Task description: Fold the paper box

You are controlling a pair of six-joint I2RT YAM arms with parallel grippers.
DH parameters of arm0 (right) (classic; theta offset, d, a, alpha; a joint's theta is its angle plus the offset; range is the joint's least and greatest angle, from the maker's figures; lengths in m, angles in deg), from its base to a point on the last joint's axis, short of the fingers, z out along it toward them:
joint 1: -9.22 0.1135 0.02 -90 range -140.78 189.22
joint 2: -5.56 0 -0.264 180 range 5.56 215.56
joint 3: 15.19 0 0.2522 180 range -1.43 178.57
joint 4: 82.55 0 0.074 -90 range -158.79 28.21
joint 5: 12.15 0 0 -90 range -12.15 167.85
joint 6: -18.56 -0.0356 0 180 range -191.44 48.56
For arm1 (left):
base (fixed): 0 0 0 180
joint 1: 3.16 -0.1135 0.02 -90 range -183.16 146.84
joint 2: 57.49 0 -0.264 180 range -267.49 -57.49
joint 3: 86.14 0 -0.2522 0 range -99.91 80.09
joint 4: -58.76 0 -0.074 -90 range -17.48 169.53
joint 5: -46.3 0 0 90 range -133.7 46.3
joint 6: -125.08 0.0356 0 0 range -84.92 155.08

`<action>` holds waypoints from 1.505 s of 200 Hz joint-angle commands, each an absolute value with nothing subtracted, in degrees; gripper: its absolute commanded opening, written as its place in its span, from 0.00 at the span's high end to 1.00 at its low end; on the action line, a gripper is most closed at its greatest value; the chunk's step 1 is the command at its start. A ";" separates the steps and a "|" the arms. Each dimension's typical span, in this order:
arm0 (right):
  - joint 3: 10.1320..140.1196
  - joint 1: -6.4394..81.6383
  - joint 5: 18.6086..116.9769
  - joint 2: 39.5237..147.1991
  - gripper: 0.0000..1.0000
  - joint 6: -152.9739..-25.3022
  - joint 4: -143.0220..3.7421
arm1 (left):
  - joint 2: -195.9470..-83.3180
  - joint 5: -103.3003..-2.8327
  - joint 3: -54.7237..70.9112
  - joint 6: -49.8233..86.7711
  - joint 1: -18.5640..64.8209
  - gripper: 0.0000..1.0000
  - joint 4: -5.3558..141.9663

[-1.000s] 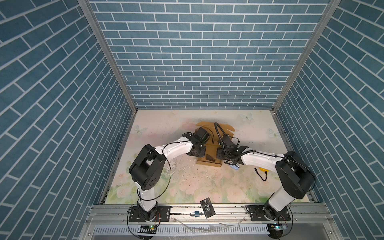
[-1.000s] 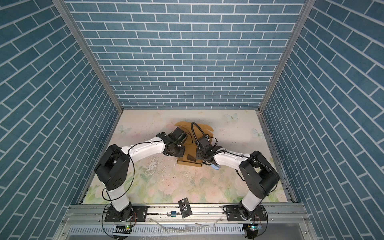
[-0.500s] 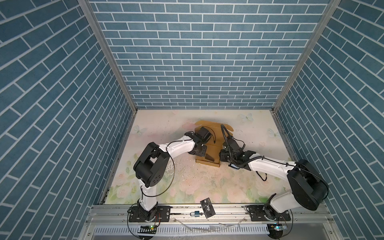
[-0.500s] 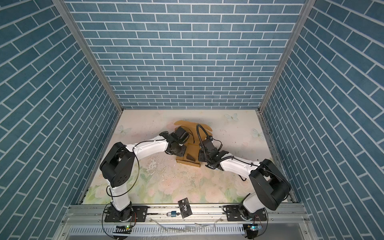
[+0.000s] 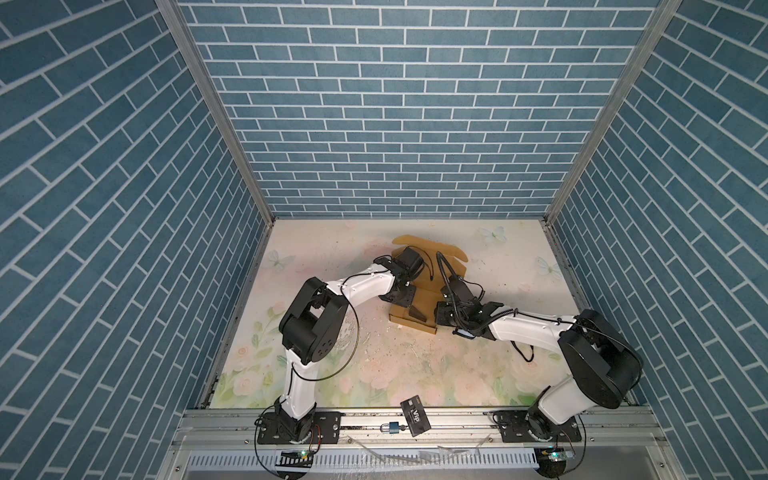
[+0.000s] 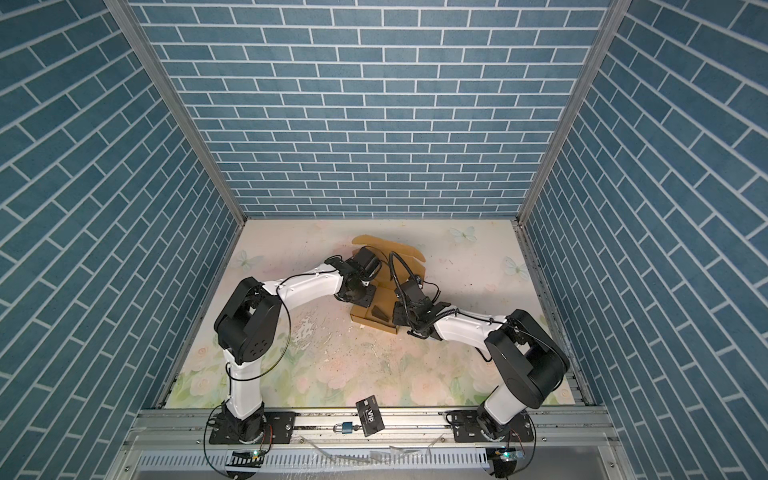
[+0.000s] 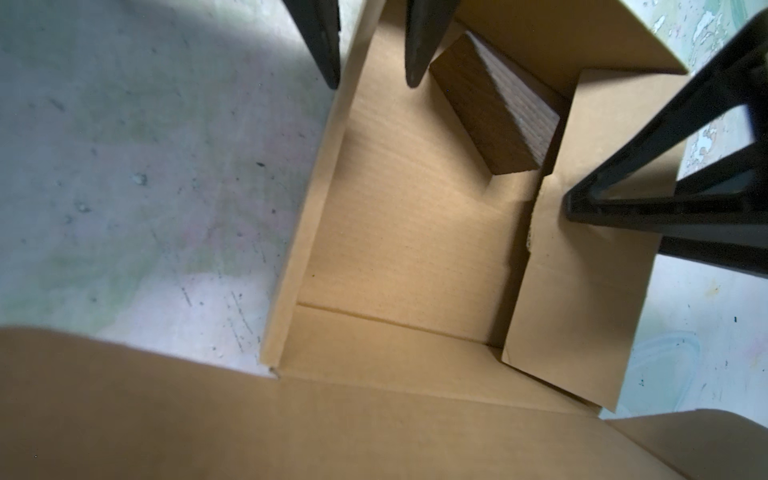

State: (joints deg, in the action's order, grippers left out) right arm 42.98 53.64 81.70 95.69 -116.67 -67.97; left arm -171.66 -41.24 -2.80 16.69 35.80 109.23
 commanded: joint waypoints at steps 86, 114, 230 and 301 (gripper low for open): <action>43.93 54.79 81.53 96.27 0.73 -118.65 -70.05 | -174.04 -33.85 -3.66 16.96 37.17 1.00 112.75; 43.57 54.91 81.70 96.60 0.73 -118.20 -70.54 | -175.49 -34.11 -4.26 17.10 37.62 0.78 112.70; 45.53 55.02 82.15 96.88 0.74 -118.26 -69.22 | -173.46 -34.79 -3.93 16.56 37.91 0.75 113.32; 46.30 55.00 84.35 94.64 0.69 -118.21 -67.64 | -164.39 -35.81 -0.18 20.22 37.62 0.53 110.08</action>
